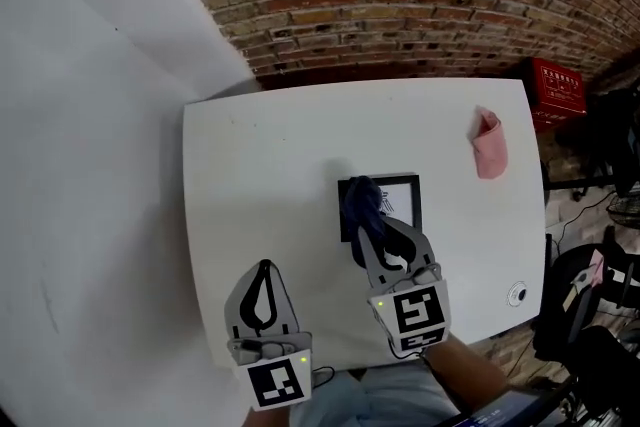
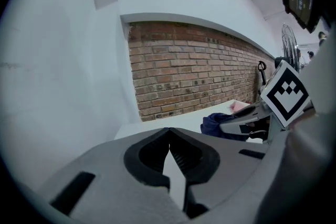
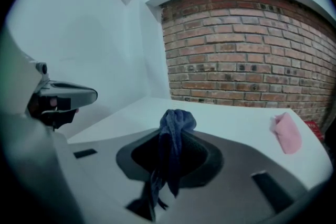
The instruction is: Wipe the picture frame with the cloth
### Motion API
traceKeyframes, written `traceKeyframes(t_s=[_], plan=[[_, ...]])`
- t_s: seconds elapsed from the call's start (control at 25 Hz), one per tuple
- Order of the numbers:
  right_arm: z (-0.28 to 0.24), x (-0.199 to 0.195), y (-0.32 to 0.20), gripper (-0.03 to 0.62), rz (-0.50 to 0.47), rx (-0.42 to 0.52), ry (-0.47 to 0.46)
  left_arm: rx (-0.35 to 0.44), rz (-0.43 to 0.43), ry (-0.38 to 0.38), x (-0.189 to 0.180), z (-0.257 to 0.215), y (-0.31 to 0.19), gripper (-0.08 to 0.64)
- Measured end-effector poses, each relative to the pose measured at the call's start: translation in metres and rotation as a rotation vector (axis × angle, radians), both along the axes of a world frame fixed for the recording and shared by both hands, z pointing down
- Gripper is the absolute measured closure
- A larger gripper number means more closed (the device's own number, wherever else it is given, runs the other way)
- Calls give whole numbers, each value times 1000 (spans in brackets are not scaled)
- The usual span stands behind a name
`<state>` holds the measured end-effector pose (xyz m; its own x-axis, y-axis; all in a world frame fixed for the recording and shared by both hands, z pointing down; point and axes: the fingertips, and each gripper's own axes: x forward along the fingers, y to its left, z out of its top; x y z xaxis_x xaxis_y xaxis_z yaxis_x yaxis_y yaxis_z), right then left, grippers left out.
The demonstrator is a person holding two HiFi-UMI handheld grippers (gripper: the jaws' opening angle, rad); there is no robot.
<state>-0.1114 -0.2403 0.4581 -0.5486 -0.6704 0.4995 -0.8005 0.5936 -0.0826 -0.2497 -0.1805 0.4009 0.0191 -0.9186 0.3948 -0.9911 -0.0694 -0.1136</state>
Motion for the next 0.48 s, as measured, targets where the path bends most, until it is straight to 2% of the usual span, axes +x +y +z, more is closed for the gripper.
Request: traceKeyframes(t_s=[0.2, 0.48], plan=[[30, -8, 1, 517, -2, -48, 17, -46, -14, 2, -12, 25, 2, 551], [44, -1, -1, 517, 19, -70, 31, -73, -13, 12, -10, 38, 3, 551]])
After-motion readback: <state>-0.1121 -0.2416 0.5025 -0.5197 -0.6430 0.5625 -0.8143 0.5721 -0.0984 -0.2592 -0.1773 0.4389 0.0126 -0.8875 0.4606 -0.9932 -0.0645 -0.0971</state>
